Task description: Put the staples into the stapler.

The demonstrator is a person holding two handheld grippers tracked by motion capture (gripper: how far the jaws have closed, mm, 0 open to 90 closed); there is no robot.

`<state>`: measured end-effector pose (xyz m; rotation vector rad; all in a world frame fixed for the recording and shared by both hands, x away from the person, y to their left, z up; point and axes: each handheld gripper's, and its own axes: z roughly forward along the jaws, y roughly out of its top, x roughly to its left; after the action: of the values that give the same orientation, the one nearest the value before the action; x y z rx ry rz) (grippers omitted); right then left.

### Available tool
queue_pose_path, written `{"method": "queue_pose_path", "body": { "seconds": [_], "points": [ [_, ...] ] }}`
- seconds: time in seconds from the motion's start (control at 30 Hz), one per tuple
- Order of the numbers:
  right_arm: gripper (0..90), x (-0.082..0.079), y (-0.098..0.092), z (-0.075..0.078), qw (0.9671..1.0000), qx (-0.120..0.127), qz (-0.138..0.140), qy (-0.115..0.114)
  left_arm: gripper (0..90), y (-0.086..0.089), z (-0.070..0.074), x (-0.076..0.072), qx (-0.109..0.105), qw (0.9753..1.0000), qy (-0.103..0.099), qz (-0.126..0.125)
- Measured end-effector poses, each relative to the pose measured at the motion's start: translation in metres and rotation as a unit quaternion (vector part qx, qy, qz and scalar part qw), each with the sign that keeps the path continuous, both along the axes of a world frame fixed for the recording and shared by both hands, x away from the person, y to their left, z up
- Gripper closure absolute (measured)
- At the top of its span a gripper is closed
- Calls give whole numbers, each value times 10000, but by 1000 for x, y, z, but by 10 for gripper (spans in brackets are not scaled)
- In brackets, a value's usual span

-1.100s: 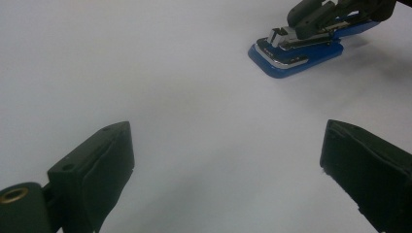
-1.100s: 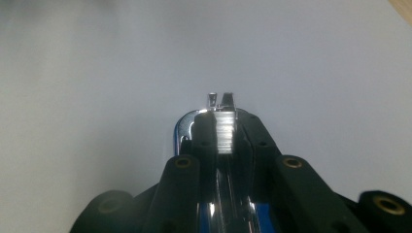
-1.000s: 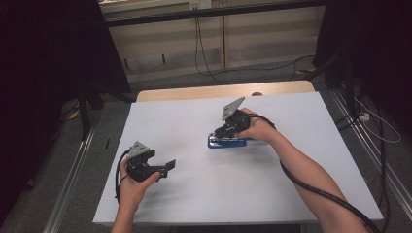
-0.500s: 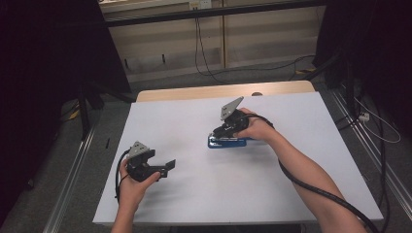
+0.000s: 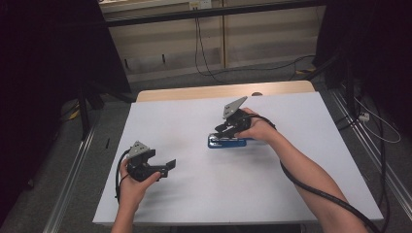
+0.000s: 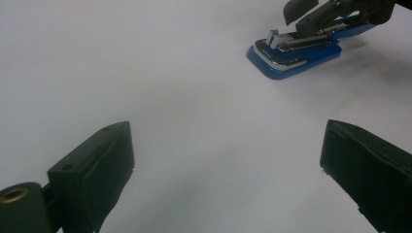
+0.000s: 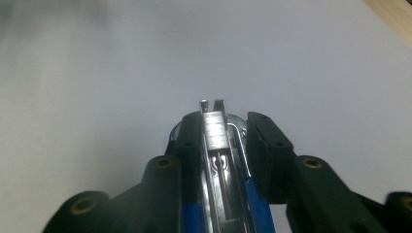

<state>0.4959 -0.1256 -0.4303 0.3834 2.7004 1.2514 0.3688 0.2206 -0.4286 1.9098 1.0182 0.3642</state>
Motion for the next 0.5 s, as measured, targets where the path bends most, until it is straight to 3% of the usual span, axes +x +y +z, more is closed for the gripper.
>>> {"method": "queue_pose_path", "body": {
  "seconds": [0.23,0.5],
  "points": [
    [534,-12,-18,5,9988,195,-451,15,56,-6,-1,2,7,9999,9,-101],
    [429,-25,-39,14,9960,239,-866,27,56,-11,-1,5,4,9998,-10,-181]
  ]
}}
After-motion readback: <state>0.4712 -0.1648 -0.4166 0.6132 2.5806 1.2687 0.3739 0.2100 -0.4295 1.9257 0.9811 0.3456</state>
